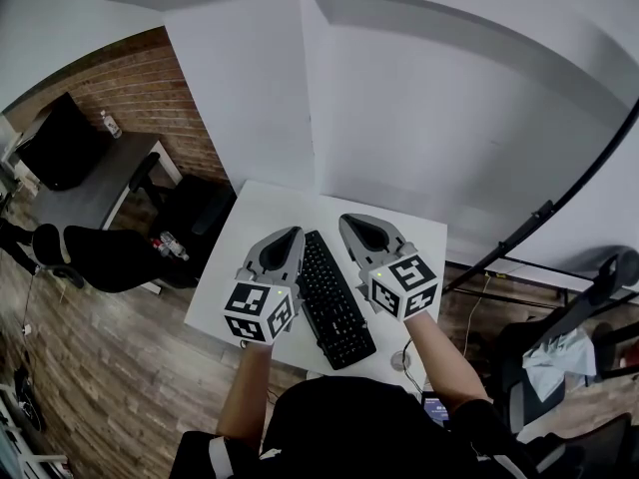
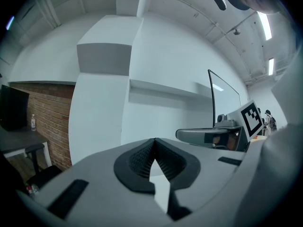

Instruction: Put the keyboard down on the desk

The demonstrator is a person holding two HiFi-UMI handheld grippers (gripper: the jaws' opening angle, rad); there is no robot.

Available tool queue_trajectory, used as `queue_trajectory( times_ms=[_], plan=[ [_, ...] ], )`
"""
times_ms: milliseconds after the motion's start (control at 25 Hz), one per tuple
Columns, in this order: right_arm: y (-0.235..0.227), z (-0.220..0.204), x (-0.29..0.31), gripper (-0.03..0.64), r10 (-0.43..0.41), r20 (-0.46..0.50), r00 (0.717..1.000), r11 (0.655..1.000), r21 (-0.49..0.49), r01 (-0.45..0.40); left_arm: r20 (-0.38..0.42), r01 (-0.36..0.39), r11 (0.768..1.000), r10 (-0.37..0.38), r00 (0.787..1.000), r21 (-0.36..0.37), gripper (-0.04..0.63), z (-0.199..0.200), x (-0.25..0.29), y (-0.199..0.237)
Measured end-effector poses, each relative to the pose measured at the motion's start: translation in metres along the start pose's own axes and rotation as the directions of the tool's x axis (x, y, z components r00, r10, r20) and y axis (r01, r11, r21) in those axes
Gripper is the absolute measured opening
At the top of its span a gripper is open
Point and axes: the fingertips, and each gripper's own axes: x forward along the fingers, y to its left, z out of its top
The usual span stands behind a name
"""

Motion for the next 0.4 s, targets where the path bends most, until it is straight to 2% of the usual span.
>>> queue_trajectory(
  times_ms=[240,400],
  plan=[
    [-0.0021,-0.0018,0.0009,0.040,0.000,-0.004,1.000,1.000,0.001,0.000,-0.001,0.007,1.000,-0.007,1.000,-0.020,0.014,-0.0013,0.0029,0.0002],
    [-0.0053,-0.0028,0.0011,0.040,0.002,-0.006,1.000,1.000,0.005,-0.002,0.016,0.029,0.995,-0.027,1.000,-0.093,0.014,0.0001,0.0052,0.0007]
  ],
)
